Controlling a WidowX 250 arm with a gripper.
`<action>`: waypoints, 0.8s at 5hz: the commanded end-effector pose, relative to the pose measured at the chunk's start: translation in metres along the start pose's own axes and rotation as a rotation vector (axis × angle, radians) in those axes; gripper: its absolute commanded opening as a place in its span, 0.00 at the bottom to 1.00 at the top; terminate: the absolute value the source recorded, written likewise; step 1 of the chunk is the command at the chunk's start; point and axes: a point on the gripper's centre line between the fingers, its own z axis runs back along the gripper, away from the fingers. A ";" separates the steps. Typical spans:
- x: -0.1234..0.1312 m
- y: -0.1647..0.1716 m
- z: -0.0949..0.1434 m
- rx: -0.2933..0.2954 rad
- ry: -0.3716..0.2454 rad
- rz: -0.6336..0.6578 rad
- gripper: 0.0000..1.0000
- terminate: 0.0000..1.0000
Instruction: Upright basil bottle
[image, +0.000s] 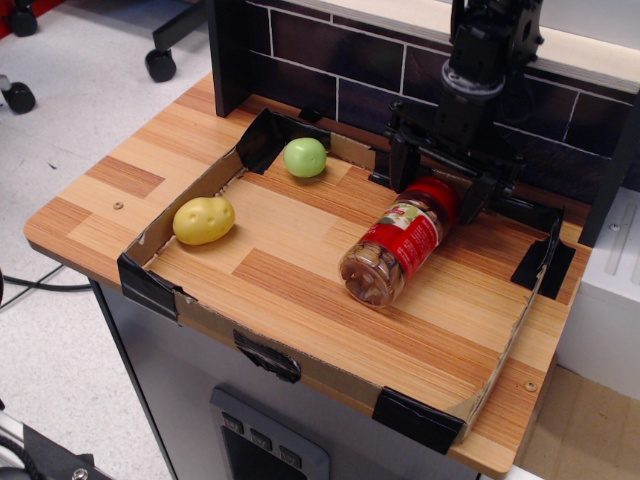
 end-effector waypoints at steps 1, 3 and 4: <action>0.004 -0.002 0.008 0.023 -0.052 -0.015 1.00 0.00; 0.000 -0.002 0.007 0.026 -0.053 -0.021 0.00 0.00; -0.003 0.001 0.019 0.019 -0.077 -0.018 0.00 0.00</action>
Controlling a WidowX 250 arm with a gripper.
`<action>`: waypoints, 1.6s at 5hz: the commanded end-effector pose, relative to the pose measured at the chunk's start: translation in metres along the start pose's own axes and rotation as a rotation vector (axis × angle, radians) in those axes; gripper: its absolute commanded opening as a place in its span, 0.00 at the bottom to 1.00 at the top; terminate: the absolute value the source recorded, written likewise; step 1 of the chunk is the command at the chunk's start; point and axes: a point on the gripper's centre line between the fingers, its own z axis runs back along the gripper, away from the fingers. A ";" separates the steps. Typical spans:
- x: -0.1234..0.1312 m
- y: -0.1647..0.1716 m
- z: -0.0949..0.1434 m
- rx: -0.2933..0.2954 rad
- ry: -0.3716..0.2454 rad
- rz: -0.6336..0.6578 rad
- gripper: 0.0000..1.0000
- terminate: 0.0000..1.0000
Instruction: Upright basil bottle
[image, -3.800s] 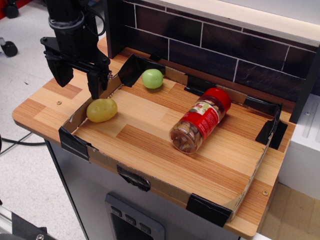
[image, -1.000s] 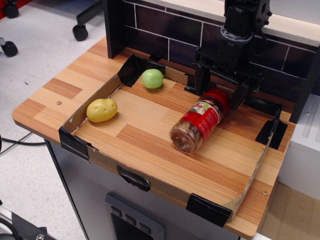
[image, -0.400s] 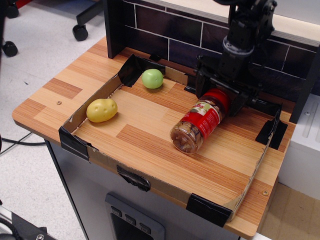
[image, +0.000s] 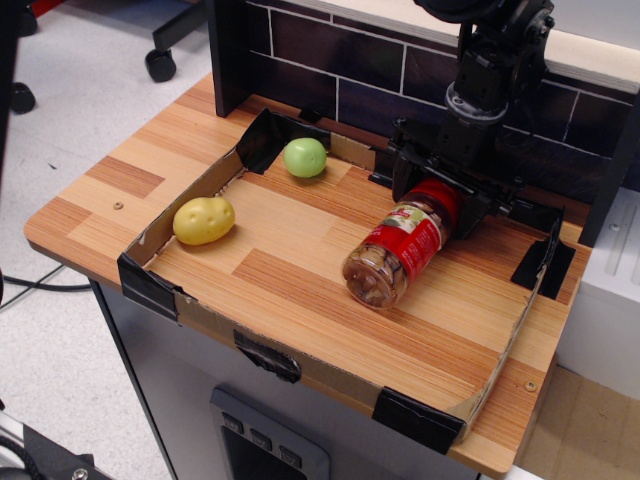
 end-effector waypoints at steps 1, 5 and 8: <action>0.000 0.012 0.059 -0.050 -0.100 0.035 0.00 0.00; -0.022 0.037 0.123 -0.155 -0.198 0.050 0.00 0.00; -0.015 0.030 0.107 -0.102 -0.458 0.090 1.00 0.00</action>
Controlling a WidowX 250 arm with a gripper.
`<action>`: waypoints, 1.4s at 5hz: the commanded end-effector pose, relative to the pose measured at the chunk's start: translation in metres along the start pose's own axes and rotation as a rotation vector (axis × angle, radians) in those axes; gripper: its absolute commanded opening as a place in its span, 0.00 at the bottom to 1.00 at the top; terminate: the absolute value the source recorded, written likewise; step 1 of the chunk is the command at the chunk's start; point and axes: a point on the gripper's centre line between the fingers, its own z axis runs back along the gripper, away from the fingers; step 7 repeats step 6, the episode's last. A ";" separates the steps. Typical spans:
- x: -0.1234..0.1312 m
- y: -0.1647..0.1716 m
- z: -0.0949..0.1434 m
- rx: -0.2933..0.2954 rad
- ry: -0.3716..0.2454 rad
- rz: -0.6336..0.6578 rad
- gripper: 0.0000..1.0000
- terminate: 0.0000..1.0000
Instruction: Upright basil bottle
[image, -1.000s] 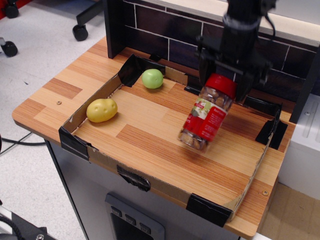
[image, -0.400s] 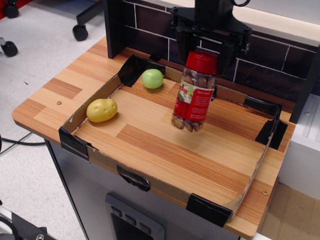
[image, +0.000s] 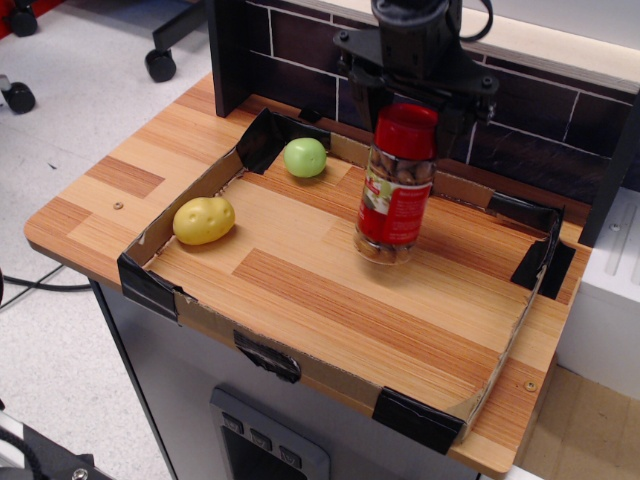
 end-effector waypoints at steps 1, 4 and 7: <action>0.011 -0.002 0.013 0.006 -0.108 -0.001 1.00 0.00; 0.038 0.016 0.063 -0.007 -0.006 0.166 1.00 0.00; 0.044 0.018 0.066 -0.010 0.086 0.118 1.00 1.00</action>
